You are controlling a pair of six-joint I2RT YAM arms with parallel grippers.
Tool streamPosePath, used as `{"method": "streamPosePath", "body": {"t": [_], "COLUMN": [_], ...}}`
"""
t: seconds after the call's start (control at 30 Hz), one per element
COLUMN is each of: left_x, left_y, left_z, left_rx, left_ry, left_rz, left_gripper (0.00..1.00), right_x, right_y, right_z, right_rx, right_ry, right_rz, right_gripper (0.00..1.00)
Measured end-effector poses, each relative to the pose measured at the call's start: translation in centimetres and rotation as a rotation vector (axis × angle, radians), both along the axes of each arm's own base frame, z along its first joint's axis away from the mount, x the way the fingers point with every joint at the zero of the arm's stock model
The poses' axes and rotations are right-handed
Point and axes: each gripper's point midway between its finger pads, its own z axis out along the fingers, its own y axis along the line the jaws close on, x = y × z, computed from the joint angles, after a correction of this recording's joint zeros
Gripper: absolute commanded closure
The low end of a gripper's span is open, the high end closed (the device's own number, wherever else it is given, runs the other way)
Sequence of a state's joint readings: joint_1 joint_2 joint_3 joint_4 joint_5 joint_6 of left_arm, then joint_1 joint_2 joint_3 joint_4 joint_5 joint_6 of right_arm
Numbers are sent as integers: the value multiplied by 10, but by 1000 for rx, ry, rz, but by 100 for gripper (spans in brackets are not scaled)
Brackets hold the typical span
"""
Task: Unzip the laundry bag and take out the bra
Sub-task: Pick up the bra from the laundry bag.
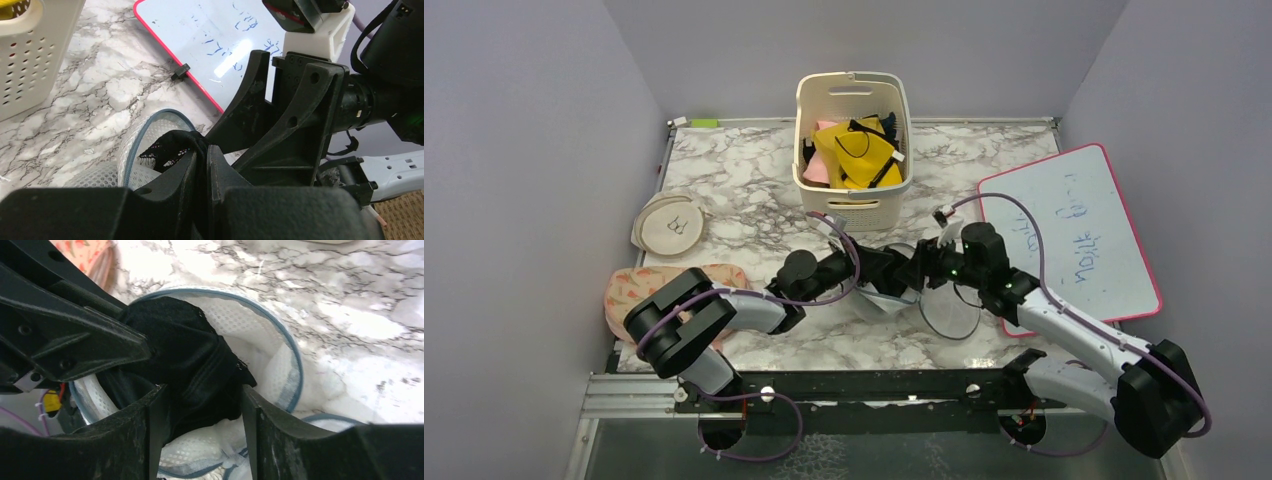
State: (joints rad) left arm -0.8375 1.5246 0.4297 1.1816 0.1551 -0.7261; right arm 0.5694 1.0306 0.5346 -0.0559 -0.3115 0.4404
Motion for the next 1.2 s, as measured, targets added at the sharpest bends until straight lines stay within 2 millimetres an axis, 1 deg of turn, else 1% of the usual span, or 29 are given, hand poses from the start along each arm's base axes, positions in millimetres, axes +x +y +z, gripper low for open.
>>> {"method": "streamPosePath", "body": {"t": [0.07, 0.23, 0.27, 0.3, 0.37, 0.4, 0.43, 0.57, 0.6, 0.67, 0.73, 0.83, 0.87, 0.97, 1.07, 1.13, 1.2], "left_x": [-2, -5, -5, -5, -6, -6, -6, -5, -6, -7, -8, -9, -10, -10, -9, -7, -7], "left_y": [-1, -3, -2, -2, -3, -3, -3, -2, -1, 2, 4, 7, 9, 16, 23, 26, 29], "left_z": [-1, -6, -6, -7, -7, -7, -8, -14, -16, -22, -28, -35, -36, -32, -23, -16, -7], "left_rx": [0, 9, 11, 13, 16, 20, 28, 84, 103, 146, 190, 240, 254, 287, 324, 343, 373], "left_ry": [4, 12, 12, 11, 6, 3, 0, -11, -16, -19, -16, -13, -11, -35, -67, -89, -126], "left_rz": [-11, -36, -39, -42, -49, -53, -55, -54, -54, -54, -58, -59, -59, -44, -24, -18, -17], "left_gripper": [100, 100, 100, 100, 100, 98, 92, 77, 71, 62, 55, 36, 33, 21, 15, 3, 1], "right_x": [-1, 3, 3, 4, 5, 6, 7, 8, 9, 9, 10, 11, 11, 10, 9, 8, 7], "right_y": [5, 14, 15, 15, 15, 15, 14, 12, 11, 11, 11, 11, 11, 13, 15, 16, 17], "right_z": [-1, 0, 0, 1, 2, 2, 2, 2, 2, 5, 7, 10, 11, 15, 19, 22, 22], "right_rx": [22, 56, 58, 61, 65, 63, 59, 47, 44, 40, 37, 38, 38, 46, 58, 65, 66], "right_ry": [-4, -8, -10, -14, -19, -19, -19, -32, -40, -57, -74, -98, -104, -122, -137, -145, -151], "right_rz": [21, 45, 46, 46, 42, 37, 31, 25, 24, 27, 34, 42, 46, 61, 81, 94, 107], "right_gripper": [60, 89, 98, 99, 99, 99, 99, 99, 99, 99, 99, 99, 99, 99, 99, 99, 99]}}
